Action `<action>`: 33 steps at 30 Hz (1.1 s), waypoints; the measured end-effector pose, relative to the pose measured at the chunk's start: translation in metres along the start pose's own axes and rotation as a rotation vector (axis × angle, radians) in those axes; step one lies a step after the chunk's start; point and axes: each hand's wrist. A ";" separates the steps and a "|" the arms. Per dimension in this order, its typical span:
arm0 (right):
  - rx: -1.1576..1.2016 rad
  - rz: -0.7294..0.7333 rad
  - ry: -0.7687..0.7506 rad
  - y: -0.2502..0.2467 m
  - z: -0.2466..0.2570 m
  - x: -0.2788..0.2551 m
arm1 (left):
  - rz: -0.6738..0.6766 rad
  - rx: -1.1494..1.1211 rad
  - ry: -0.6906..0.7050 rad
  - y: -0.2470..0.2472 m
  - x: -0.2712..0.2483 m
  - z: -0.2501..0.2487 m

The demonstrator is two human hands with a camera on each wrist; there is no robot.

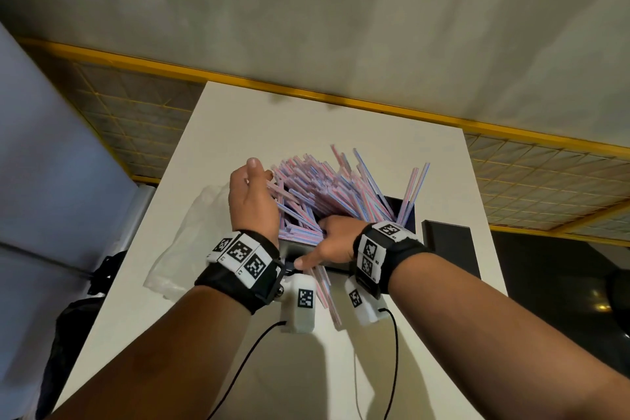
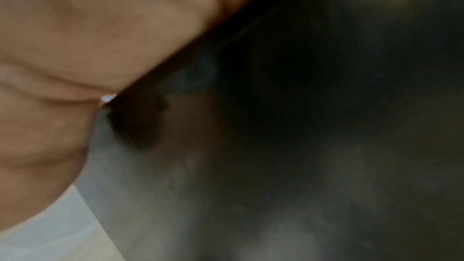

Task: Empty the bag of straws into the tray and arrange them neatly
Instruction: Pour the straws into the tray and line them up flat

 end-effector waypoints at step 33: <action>0.181 -0.216 -0.204 0.010 -0.005 0.007 | 0.037 0.178 0.220 -0.005 0.003 0.001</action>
Point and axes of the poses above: each hand's wrist, its own x-axis towards the middle knuckle, its own y-axis out of the palm, z = x × y, and after that the axes turned 9 degrees about -z, right-handed
